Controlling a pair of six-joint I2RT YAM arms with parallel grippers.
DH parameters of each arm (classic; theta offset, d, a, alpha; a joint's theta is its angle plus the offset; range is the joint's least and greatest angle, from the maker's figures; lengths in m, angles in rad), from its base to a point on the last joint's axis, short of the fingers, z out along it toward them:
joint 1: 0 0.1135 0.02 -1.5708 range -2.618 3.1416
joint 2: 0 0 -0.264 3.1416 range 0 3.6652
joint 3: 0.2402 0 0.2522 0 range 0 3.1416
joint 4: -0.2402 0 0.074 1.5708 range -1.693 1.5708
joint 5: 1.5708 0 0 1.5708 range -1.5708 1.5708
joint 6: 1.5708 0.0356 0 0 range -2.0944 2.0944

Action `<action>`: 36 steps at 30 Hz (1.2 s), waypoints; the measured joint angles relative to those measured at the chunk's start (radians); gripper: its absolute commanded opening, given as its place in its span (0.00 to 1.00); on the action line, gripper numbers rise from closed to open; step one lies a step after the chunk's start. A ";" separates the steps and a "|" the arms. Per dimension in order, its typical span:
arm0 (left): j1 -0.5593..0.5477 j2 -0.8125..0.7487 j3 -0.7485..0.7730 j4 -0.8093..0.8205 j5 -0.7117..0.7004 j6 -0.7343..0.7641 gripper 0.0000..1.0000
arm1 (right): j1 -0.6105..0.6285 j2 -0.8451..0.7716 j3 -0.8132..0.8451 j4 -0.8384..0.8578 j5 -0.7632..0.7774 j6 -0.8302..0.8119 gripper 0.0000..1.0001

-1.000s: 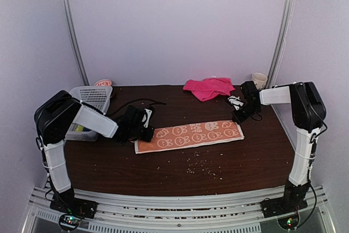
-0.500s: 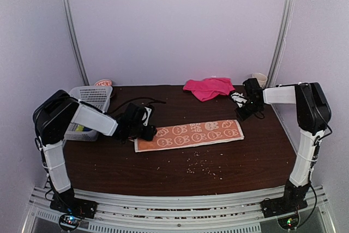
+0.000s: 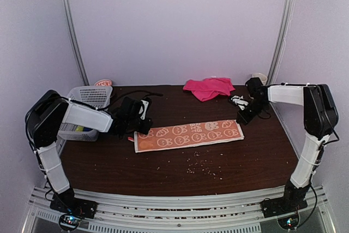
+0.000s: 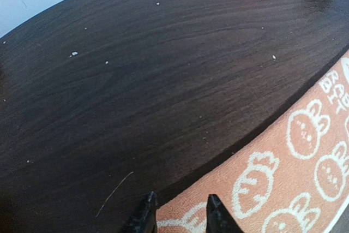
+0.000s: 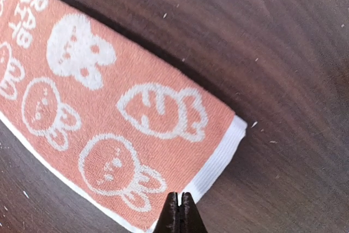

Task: Roll the towels
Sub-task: Smooth out the towel at the center of the board.

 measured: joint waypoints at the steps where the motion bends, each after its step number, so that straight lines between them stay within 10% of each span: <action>1: 0.004 0.000 0.000 -0.005 -0.003 0.000 0.28 | 0.000 0.003 -0.009 -0.011 -0.001 -0.005 0.00; 21: 0.023 0.110 0.025 -0.042 -0.096 -0.020 0.13 | 0.011 0.075 -0.025 -0.094 0.043 -0.015 0.00; 28: 0.032 0.113 0.030 -0.045 -0.097 -0.027 0.46 | 0.017 0.068 -0.023 -0.103 0.070 -0.009 0.24; 36: 0.038 0.061 0.030 -0.085 -0.087 -0.030 0.64 | 0.010 -0.035 -0.013 -0.112 0.076 0.041 0.26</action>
